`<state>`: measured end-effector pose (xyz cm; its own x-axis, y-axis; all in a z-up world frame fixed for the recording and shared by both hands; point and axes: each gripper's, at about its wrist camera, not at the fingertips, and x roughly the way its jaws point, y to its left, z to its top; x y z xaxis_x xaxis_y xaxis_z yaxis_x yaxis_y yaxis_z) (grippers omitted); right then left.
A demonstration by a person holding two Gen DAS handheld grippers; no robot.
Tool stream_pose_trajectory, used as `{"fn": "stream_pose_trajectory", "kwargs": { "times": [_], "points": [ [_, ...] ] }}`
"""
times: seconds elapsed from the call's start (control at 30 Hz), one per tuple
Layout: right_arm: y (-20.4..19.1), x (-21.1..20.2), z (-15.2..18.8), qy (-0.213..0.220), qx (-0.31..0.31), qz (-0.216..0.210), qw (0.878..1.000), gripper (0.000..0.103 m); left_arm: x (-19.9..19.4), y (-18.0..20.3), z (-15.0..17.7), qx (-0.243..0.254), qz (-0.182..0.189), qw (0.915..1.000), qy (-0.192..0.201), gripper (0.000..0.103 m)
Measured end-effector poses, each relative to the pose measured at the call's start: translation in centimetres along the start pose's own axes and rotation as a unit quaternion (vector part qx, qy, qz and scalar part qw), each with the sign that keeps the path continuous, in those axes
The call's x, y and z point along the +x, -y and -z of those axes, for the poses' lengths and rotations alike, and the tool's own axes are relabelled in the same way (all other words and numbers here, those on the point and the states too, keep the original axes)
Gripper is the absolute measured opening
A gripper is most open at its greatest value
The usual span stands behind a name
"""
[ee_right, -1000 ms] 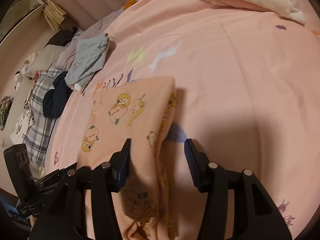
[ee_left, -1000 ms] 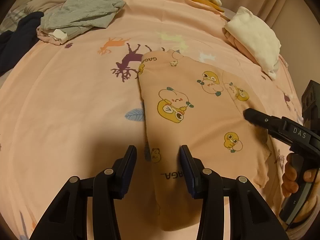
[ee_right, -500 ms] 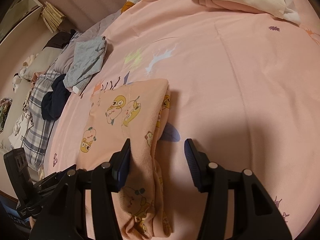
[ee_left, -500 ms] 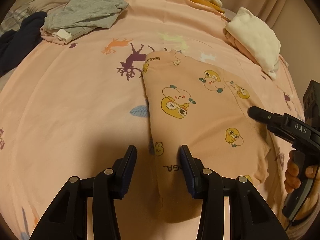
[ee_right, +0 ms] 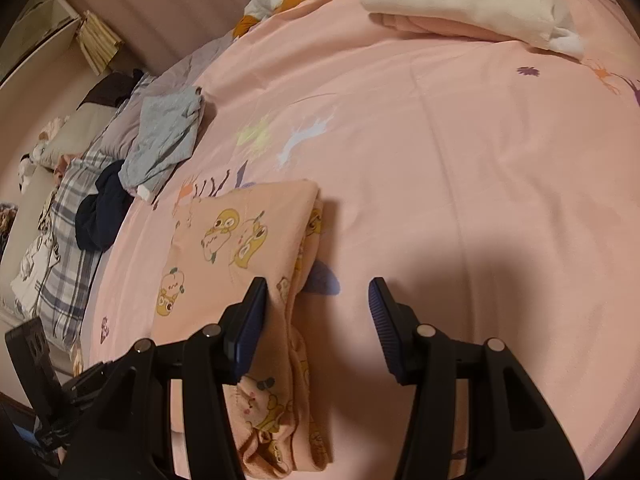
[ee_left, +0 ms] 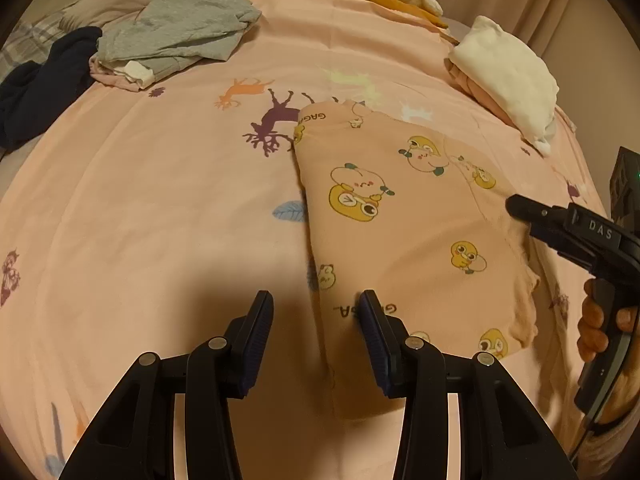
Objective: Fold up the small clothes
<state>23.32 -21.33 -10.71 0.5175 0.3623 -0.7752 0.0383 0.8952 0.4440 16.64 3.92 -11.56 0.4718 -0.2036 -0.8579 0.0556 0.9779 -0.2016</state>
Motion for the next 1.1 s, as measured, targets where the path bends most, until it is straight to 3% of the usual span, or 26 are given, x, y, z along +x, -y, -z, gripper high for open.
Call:
{"fn": "stream_pose_trajectory", "kwargs": {
  "times": [0.33,0.47,0.57,0.7,0.9,1.1],
  "points": [
    [-0.2,-2.1,-0.1,0.023,-0.008,-0.005,1.000,0.049,-1.7,0.1,1.3,0.000,0.004,1.0000,0.000,0.043],
    [-1.6,-2.3,0.0,0.022,-0.036,-0.022,0.999,0.038,-2.6,0.7,1.5,0.002,0.021,0.9997,0.012,0.043],
    [-2.8,-1.7,0.2,0.011,-0.058,-0.039,0.997,0.027,-3.0,1.5,1.3,0.009,0.033,0.9992,0.021,0.034],
    [-3.8,0.0,0.3,-0.005,-0.073,-0.048,0.996,0.026,-1.8,2.7,1.0,0.029,0.036,0.9988,0.013,0.029],
    [-2.8,2.8,0.2,-0.038,-0.044,-0.016,0.998,0.025,0.7,2.9,1.5,0.041,0.027,0.9986,-0.021,0.029],
    [-2.1,2.3,0.2,-0.031,-0.028,-0.020,0.999,0.029,0.5,2.6,1.6,0.028,0.033,0.9988,-0.024,0.029]
  ]
}}
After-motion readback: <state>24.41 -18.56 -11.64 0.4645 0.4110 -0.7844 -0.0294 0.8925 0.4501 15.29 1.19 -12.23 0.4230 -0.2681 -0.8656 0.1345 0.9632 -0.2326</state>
